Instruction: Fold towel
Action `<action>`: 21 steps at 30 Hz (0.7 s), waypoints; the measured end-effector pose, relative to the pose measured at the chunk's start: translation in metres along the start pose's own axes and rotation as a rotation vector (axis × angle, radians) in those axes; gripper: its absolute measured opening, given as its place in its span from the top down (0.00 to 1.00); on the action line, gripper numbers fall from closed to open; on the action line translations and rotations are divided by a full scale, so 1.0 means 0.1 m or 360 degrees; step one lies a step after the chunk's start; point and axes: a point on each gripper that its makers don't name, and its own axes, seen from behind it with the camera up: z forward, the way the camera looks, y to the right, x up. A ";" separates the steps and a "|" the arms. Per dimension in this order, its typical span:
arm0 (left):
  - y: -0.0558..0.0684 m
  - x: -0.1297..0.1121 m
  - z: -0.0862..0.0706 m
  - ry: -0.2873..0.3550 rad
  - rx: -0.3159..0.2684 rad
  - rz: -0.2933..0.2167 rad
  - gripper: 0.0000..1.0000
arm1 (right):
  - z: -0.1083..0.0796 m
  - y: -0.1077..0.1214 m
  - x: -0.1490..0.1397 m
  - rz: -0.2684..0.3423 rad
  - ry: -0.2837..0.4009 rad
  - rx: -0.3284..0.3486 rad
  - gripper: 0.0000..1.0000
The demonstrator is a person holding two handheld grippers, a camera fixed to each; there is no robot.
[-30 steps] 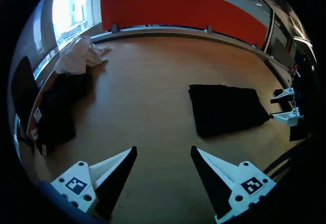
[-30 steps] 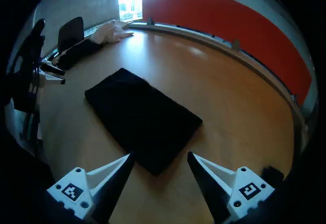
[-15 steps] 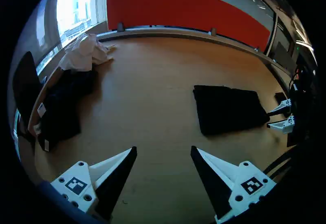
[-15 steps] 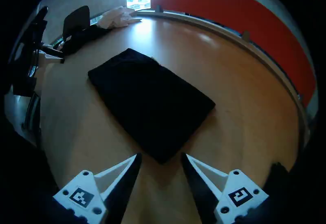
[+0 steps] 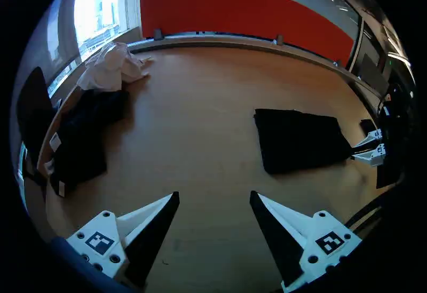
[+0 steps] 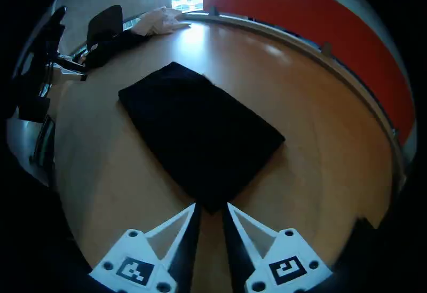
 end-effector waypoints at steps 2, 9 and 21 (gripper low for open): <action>-0.01 -0.01 0.00 -0.0003 0.0002 0.0000 0.01 | -0.01 0.00 0.00 0.0000 0.0000 0.0000 0.85; -0.02 -0.01 0.00 -0.0002 0.0004 -0.0007 0.01 | -0.05 0.01 0.04 -0.0009 0.0022 -0.0012 0.96; -0.05 0.03 0.00 0.0005 0.0007 -0.0003 0.02 | -0.30 0.17 0.45 -0.0076 0.0147 -0.0127 0.96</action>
